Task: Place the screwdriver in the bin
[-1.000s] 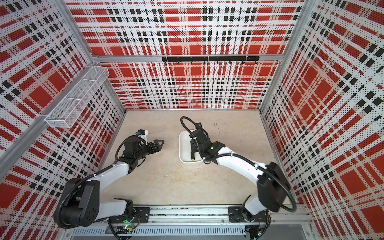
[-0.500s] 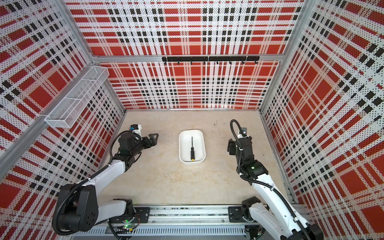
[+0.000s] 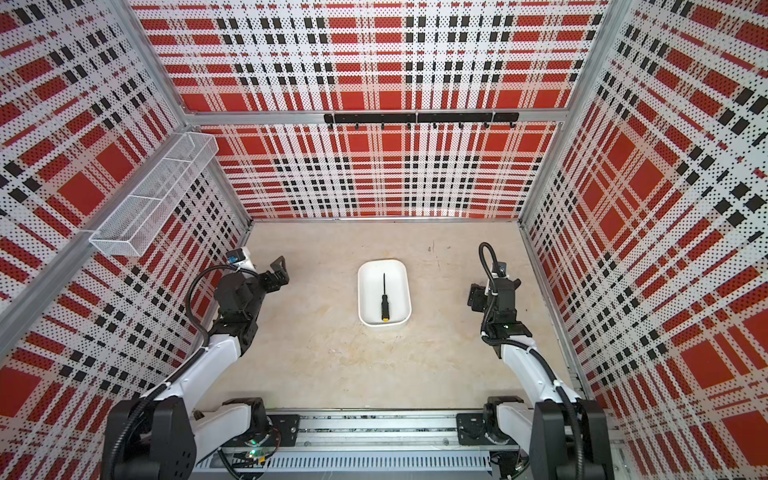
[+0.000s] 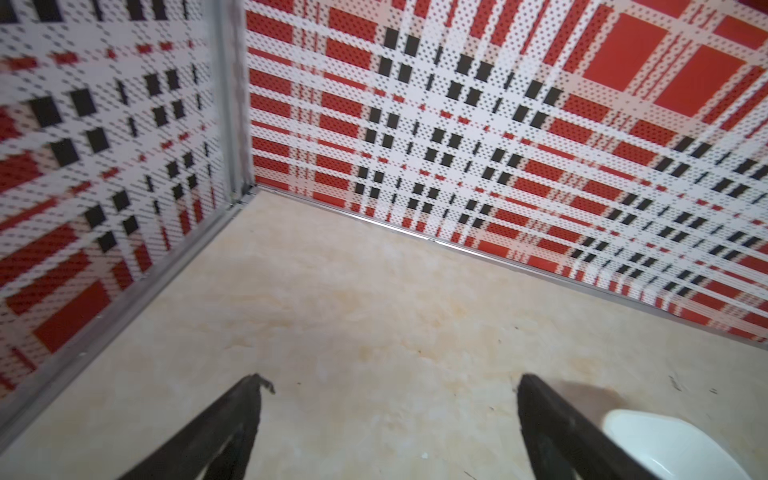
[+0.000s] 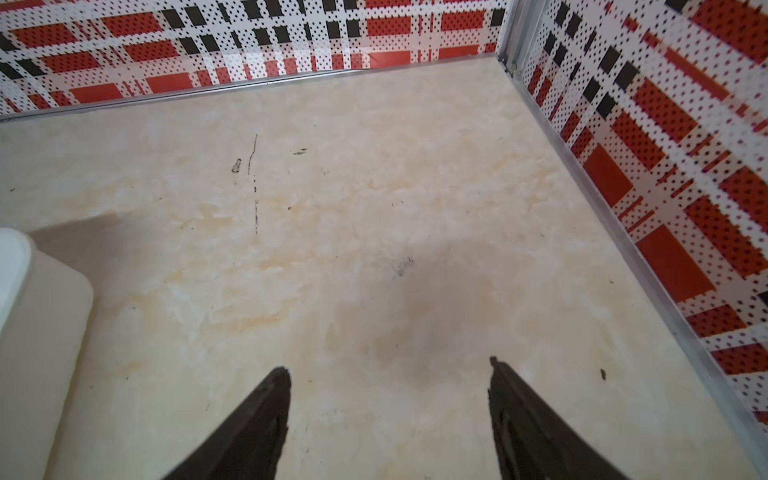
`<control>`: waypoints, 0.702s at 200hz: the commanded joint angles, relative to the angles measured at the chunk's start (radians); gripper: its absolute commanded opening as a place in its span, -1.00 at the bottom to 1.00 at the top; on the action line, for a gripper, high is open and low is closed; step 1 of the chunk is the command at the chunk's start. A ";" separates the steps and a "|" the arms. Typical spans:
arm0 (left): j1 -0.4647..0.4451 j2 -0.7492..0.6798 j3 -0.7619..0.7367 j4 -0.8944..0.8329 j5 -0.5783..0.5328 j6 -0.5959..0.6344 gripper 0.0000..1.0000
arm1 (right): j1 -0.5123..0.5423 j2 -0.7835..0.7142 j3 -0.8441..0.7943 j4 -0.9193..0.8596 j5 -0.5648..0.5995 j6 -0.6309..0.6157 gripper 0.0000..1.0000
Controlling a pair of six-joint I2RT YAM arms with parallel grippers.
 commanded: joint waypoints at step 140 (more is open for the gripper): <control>0.085 0.244 -0.291 0.785 0.082 0.103 0.96 | -0.117 0.396 -0.340 1.274 -0.282 -0.009 0.56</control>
